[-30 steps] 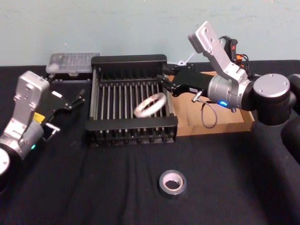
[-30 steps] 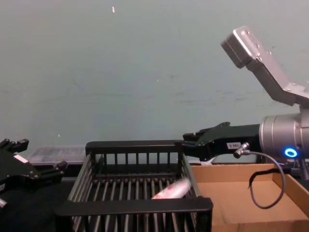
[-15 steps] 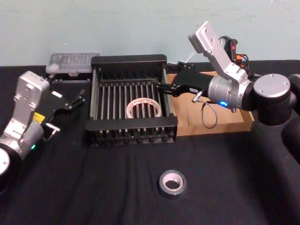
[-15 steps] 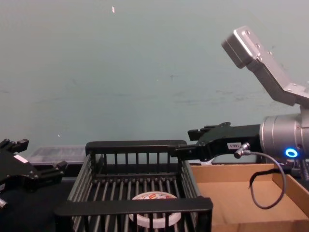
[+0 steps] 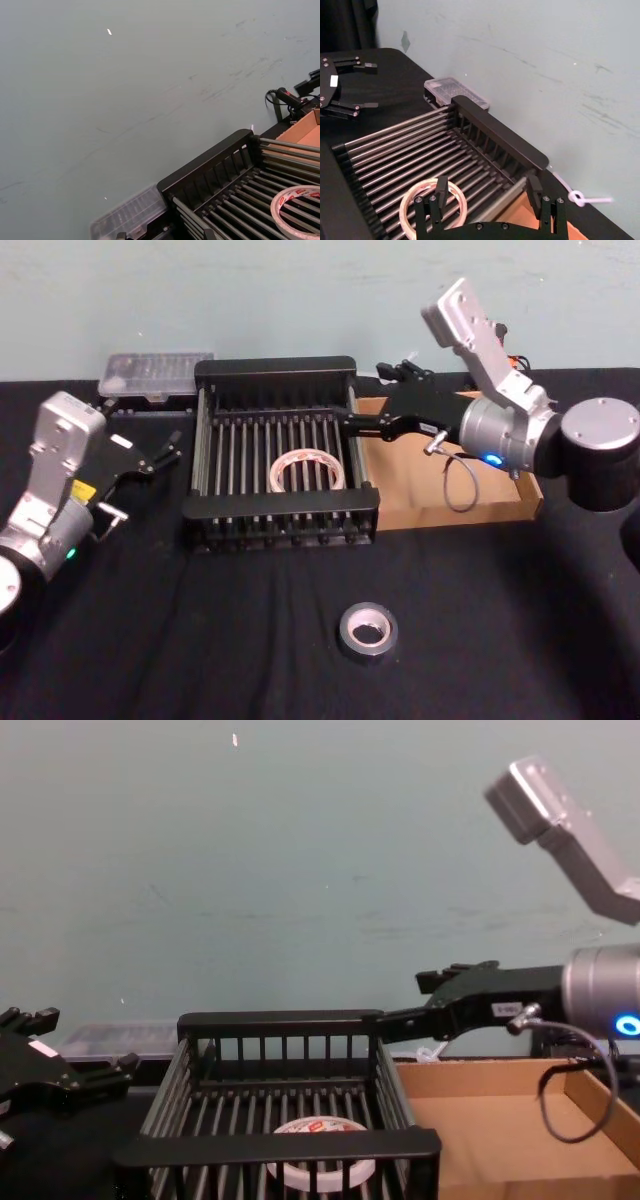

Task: Pick up the white tape and place it into the black box , Pick up the silver tape and place it into the brown box.

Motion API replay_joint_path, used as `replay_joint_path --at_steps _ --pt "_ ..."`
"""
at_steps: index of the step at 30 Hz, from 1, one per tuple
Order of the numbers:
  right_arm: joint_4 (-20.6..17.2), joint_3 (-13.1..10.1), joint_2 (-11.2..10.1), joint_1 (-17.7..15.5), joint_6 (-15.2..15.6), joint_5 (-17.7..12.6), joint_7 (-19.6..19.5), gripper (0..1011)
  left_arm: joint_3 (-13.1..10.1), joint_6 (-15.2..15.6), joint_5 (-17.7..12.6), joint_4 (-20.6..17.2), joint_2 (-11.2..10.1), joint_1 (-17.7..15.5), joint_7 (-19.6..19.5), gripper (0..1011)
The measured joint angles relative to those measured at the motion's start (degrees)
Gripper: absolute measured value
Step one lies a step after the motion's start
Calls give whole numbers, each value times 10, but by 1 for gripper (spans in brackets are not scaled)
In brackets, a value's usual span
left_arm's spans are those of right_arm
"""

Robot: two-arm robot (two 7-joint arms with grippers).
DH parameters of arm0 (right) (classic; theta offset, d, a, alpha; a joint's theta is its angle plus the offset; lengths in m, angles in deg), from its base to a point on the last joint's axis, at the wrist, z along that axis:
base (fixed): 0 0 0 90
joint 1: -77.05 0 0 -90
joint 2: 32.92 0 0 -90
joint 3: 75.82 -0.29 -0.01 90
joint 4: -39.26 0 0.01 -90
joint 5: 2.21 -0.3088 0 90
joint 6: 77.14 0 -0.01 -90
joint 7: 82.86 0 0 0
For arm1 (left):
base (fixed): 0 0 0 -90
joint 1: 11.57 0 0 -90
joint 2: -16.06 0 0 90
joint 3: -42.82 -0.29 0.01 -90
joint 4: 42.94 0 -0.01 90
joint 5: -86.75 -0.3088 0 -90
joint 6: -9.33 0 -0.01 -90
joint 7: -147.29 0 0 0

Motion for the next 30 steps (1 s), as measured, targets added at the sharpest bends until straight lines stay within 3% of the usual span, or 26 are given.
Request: replay_joint_path --at_steps 8,17,19,25,30 --pt "-78 -25 -46 -44 33 -14 -4 1002 0 0 0 0 0 0 0 1001" --pt "-181 -62 -119 -112 85 -51 1 1002 0 0 0 0 0 0 0 1001" --pt "-214 -69 -144 -138 97 -63 4 1002 0 0 0 0 0 0 0 1001" --pt "-271 -75 -187 -189 113 -88 15 1002 0 0 0 0 0 0 0 1001" --pt "-302 -74 -206 -218 125 -110 23 1002 0 0 0 0 0 0 0 1001"
